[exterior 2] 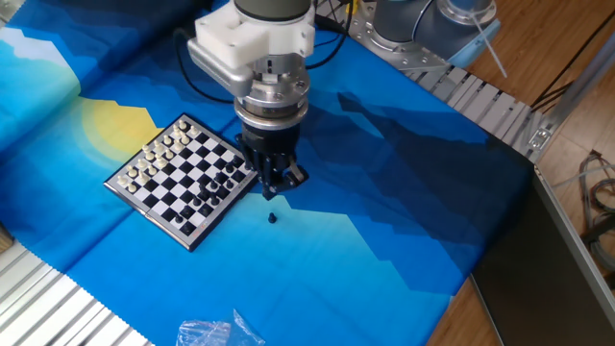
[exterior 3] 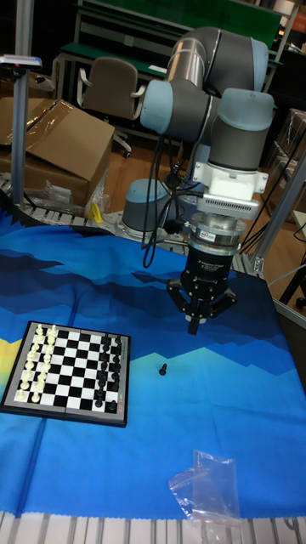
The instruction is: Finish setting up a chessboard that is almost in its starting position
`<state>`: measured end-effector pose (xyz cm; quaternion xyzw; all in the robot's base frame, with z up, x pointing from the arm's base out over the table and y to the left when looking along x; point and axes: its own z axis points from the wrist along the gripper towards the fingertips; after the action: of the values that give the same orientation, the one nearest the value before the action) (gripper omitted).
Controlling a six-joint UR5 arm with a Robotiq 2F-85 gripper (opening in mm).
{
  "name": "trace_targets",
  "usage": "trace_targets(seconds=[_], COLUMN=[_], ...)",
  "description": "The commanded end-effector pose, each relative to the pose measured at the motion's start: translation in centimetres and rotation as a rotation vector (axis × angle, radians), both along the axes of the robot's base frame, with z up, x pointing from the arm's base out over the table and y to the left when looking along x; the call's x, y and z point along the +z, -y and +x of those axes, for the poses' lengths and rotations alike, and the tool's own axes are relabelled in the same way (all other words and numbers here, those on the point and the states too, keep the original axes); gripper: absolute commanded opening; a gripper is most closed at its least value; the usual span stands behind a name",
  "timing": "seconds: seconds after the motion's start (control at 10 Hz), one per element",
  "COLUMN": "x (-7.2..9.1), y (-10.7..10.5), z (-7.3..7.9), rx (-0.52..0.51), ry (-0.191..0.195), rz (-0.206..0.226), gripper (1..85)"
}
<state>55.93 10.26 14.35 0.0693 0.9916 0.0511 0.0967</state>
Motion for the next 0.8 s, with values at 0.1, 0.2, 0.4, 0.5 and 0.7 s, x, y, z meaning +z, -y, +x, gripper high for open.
trace_targets(seconds=[0.1,0.2,0.4,0.5,0.7], x=[-0.67,-0.68,-0.67,-0.69,-0.68], y=[-0.24,-0.19,-0.17,0.03,0.19], z=[-0.35,-0.34,-0.26,-0.1,-0.12], rx=[0.009,0.009,0.01,0.01,0.021], ry=[0.013,0.013,0.016,0.019,0.017], rz=[0.012,0.01,0.01,0.007,0.005], gripper=[1.0,1.0,1.0,1.0,1.0])
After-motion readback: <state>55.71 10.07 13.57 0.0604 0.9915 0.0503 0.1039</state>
